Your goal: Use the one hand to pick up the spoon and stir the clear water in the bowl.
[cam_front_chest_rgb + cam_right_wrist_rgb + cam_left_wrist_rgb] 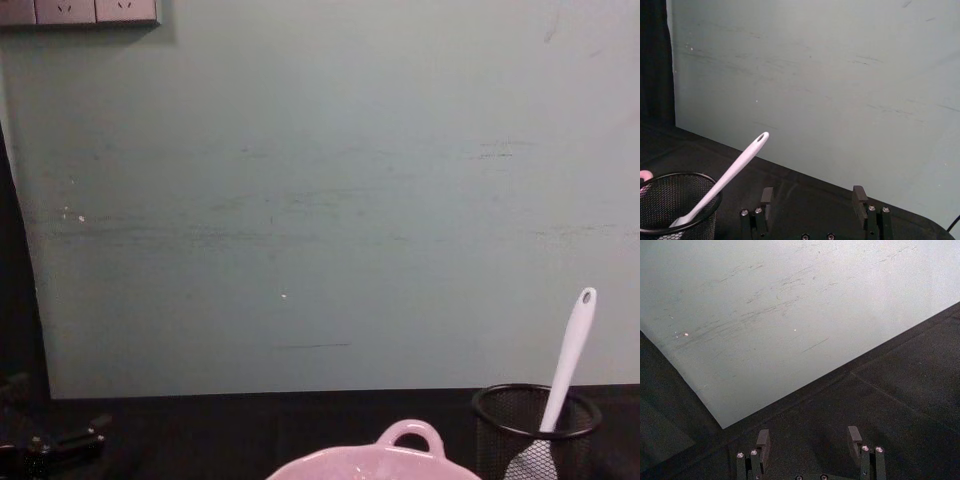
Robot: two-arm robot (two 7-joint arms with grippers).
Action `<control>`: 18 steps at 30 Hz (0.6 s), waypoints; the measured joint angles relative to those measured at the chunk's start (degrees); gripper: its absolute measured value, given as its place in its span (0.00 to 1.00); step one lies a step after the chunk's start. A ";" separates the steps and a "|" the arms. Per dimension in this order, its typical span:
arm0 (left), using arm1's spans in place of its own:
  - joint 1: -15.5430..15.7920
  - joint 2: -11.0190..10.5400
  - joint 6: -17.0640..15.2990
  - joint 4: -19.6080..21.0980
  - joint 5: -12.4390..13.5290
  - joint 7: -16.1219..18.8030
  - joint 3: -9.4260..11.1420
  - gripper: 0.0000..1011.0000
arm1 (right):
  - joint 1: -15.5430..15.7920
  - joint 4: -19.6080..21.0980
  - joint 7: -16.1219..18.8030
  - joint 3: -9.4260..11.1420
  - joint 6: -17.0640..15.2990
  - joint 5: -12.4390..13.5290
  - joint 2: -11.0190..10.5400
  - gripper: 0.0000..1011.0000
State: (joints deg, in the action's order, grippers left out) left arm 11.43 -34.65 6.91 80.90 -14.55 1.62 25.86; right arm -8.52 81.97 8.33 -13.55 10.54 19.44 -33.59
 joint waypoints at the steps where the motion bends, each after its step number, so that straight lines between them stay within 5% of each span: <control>1: 0.00 0.00 0.00 0.00 0.00 0.00 0.00 1.00 | 0.01 0.01 -0.02 -0.01 0.00 -0.02 -0.01 0.99; 18: 0.00 0.00 0.00 0.00 0.00 0.00 0.00 1.00 | 0.09 0.11 -0.39 -0.13 -0.06 -0.31 -0.15 0.99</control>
State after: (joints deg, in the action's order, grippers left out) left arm 11.43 -34.65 6.90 80.90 -14.55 1.62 25.86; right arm -8.43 82.08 7.94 -13.68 10.48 19.14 -33.74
